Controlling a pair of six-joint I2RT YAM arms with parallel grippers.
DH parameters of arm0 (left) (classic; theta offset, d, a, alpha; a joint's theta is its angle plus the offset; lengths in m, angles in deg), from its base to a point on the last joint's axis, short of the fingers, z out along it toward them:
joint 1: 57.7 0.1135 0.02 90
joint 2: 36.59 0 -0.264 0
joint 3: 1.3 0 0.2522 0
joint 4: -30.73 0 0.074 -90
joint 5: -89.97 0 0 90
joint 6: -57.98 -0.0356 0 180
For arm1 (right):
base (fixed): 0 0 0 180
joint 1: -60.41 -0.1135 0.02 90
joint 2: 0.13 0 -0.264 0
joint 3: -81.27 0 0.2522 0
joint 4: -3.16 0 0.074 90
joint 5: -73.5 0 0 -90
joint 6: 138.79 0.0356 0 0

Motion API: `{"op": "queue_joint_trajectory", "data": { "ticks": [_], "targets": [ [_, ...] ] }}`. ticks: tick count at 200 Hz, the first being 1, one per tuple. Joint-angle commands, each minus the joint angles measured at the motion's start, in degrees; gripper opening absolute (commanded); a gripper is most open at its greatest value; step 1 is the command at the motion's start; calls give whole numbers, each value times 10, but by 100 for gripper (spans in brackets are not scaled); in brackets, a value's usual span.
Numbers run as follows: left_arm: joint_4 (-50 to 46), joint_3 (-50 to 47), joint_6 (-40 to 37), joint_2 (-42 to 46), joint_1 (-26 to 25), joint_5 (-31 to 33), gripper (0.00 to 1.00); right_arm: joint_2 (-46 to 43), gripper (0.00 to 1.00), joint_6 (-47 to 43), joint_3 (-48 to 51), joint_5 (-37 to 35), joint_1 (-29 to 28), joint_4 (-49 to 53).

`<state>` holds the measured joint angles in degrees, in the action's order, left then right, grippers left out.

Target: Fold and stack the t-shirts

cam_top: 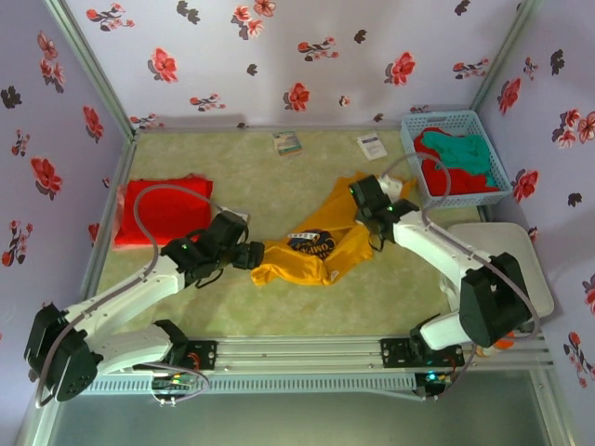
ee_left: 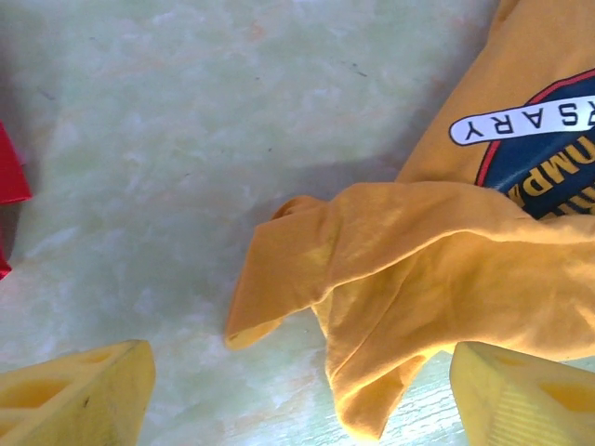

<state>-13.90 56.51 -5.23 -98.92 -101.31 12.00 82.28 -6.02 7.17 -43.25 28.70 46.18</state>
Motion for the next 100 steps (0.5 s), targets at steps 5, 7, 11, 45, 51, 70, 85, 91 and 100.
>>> {"op": "queue_joint_trajectory", "data": {
  "ticks": [5,7,11,45,51,70,85,91,100],
  "targets": [
    [-25,-14,23,11,4,8,83,65,0,-59,-128,-29,-35,39],
    [-25,-15,24,12,4,7,83,70,0,-61,-140,-27,-37,40],
    [-25,-17,27,13,4,6,82,89,0,-65,-163,-25,-41,43],
    [-21,-39,54,29,0,3,80,251,0,-98,-388,-4,-68,83],
    [-22,-42,56,30,-2,2,80,283,0,-102,-428,3,-71,94],
    [-35,-47,58,33,-6,8,79,401,3,-115,-591,46,-76,152],
    [-43,-51,60,38,-10,14,79,481,12,-130,-701,72,-76,188],
    [-44,-51,58,39,-11,14,79,508,20,-139,-745,98,-75,202],
    [-46,-50,57,39,-14,14,79,541,34,-149,-799,116,-73,223]
  ]
}}
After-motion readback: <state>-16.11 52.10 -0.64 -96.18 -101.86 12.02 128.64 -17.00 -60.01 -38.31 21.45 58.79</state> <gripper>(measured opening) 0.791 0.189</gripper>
